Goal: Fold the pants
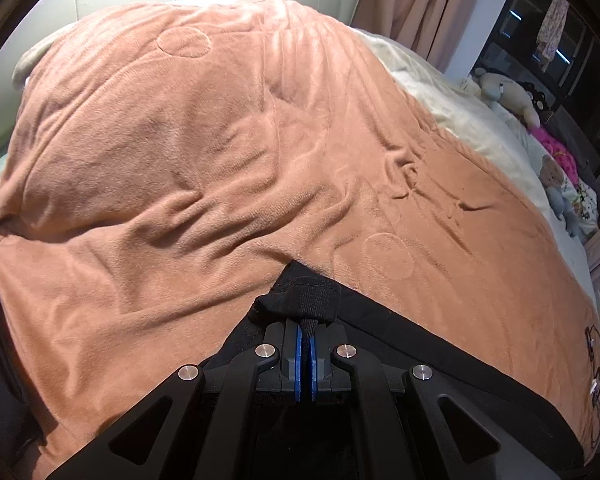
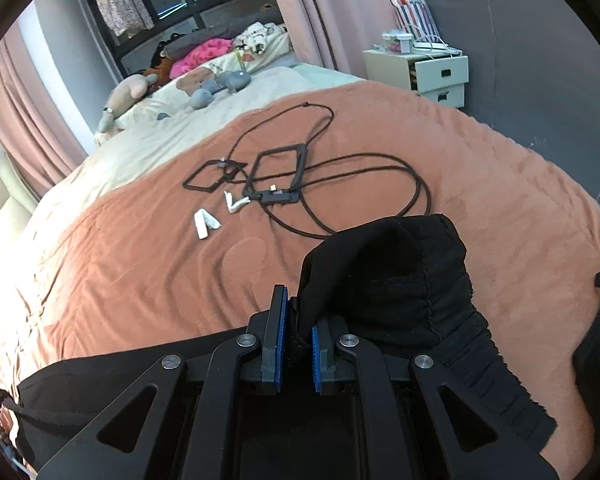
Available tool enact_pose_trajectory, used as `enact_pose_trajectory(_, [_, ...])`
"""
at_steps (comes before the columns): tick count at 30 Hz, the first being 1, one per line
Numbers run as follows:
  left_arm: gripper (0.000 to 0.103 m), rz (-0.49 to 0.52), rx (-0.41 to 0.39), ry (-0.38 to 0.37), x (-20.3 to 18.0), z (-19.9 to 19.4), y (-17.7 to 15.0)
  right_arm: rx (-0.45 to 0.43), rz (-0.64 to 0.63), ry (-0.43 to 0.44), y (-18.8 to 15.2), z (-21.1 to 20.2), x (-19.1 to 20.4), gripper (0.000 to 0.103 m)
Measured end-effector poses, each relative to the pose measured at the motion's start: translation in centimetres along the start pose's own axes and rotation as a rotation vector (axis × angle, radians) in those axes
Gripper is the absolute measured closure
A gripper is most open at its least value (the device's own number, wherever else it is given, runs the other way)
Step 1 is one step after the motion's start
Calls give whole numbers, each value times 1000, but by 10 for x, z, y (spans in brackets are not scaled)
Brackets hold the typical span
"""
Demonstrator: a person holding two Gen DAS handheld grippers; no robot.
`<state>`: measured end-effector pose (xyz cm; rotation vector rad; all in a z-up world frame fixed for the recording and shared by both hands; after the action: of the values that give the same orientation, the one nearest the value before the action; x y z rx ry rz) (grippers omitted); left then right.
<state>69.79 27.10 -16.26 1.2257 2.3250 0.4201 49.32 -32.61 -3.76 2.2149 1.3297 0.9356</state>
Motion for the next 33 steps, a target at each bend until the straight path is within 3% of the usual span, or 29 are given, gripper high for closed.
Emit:
enact_pose_trajectory(7, [100,20,3,42,-10,21,7,-12,0,-46,10,23,5,96])
enact_pose_trajectory(9, [100,5,10,48,-8,28,8,-32,15,-76,15,26,0,100])
enact_pose_trajectory(10, [100,4,16,49,-9,32,8,-29,25,-54,16,30,-1,100])
enact_pose_trajectory(13, [96,32,58,74,-11,44,5,-7,10,-50,10,41,0,99])
enact_pose_trajectory(15, [90,28,60,48,-11,41,6,-16,6,-43,6,39,-1,95])
enact_pose_trajectory(17, [86,12,77,30,-9,38,7,-45,25,-17,7,29,-6,72])
enact_pose_trajectory(18, [86,10,82,30,-9,36,8,-59,37,-6,7,24,-10,39])
enact_pose_trajectory(19, [85,15,85,33,-9,33,8,-77,47,6,9,19,-15,19])
enact_pose_trajectory(21, [80,35,85,43,-12,27,8,-117,51,30,10,7,-19,18])
enact_pose_trajectory(22, [74,44,85,48,-13,24,8,-113,47,46,8,5,-20,18])
enact_pose_trajectory(24, [48,59,71,73,-12,17,7,-98,39,65,3,1,-22,18])
enact_pose_trajectory(25, [21,62,47,88,-10,9,7,-96,36,69,0,-2,-24,18])
enact_pose_trajectory(26, [6,58,21,88,-9,3,8,-95,33,77,-3,-5,-25,18])
enact_pose_trajectory(28, [4,45,-26,68,-4,-13,10,-80,26,89,-10,-9,-28,18])
enact_pose_trajectory(33, [5,81,-16,68,0,-32,-1,-74,-5,89,-24,-28,-34,18])
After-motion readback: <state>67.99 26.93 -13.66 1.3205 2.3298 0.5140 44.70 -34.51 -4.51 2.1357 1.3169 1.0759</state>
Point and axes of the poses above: each gripper's, at about its wrist camera, not at the fingertips, and z roughly the way its jaws point, x to its left, y to its top, the point moved 5 cm from there along z, roughly the way its jaws point, and after that the axes turned 7 degrees about x, right-handed, at the moved point
